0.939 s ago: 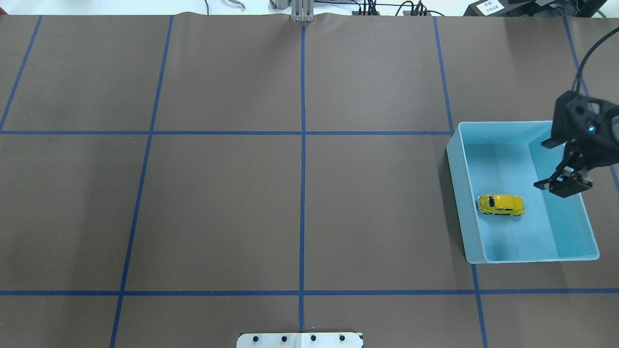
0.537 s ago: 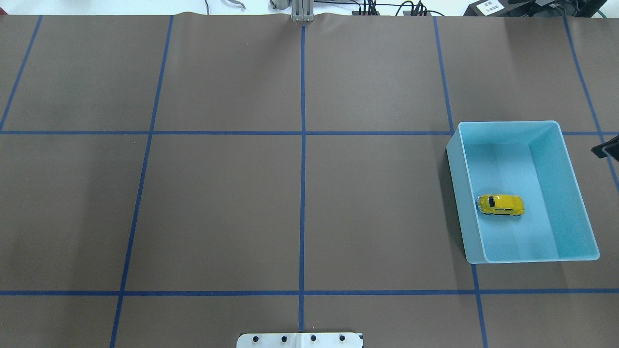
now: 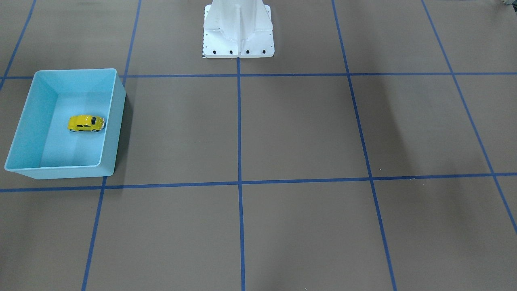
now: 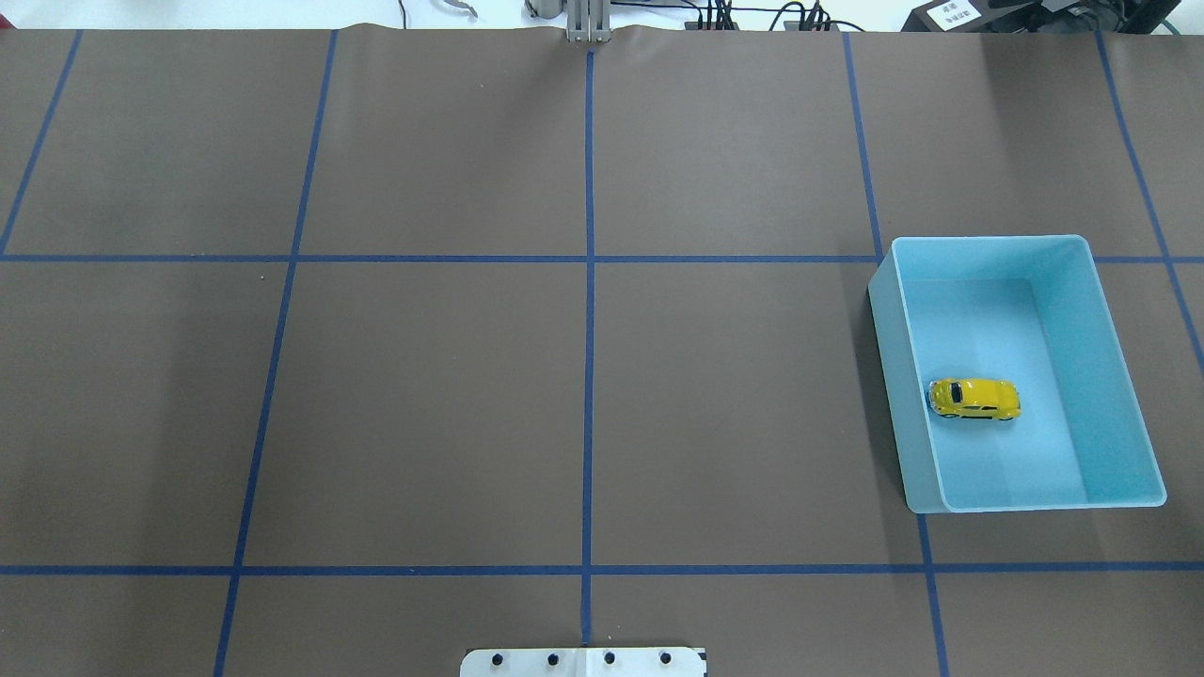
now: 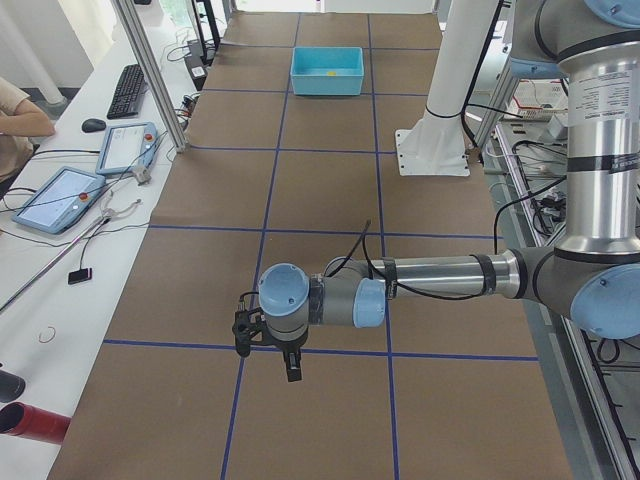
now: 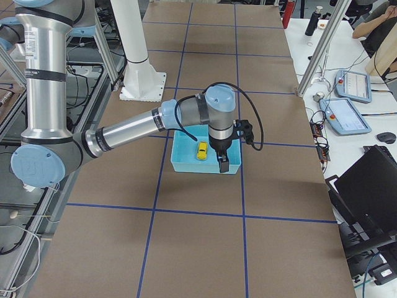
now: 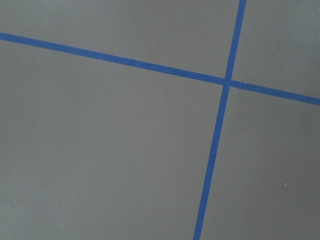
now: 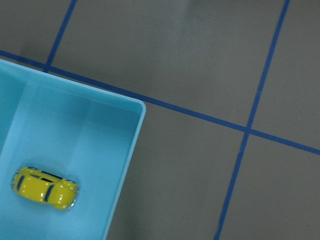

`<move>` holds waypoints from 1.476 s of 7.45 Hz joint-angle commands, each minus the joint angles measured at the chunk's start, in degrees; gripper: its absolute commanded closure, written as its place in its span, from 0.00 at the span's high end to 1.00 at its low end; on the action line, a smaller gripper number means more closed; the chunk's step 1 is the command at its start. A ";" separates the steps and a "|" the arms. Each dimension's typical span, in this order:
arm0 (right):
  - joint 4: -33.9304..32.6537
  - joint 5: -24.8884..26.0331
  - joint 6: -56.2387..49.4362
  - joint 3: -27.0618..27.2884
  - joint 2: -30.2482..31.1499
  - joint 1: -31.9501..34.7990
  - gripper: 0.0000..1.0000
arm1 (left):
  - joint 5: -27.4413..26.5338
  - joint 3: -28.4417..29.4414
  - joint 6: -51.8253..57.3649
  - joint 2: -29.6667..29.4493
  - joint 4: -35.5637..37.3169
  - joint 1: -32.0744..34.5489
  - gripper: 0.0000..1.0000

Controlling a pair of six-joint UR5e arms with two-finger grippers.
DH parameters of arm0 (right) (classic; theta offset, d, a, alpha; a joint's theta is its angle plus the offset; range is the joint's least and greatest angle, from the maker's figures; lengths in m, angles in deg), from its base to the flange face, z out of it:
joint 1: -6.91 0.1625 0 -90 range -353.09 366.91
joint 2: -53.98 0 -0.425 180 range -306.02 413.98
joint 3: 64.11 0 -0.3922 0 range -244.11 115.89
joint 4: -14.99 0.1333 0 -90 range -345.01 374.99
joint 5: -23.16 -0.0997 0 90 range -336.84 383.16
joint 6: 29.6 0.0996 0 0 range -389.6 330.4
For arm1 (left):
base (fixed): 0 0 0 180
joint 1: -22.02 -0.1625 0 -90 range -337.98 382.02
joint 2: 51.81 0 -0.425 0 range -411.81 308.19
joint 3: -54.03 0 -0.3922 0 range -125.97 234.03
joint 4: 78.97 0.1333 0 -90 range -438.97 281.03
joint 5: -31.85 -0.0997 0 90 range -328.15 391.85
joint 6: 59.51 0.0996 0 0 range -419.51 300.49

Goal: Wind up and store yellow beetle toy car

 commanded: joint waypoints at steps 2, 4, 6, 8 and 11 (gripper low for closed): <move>7.13 -0.16 -0.93 -12.57 -0.44 1.57 1.00 | -1.36 -1.57 5.75 0.12 0.09 0.00 1.00; 15.69 -0.07 -1.19 -16.58 0.07 1.57 1.00 | -1.26 -1.93 6.84 0.04 0.00 0.00 1.00; 15.54 -0.59 -1.28 -14.83 -0.27 1.57 1.00 | -1.18 -2.37 12.61 0.13 0.18 0.00 1.00; 15.36 -0.86 -1.28 -12.01 0.34 1.48 1.00 | -0.74 -2.28 12.47 0.13 0.18 0.00 1.00; 15.36 -0.95 -1.20 -12.27 0.34 1.39 1.00 | -0.74 -2.28 12.12 0.13 0.09 0.00 1.00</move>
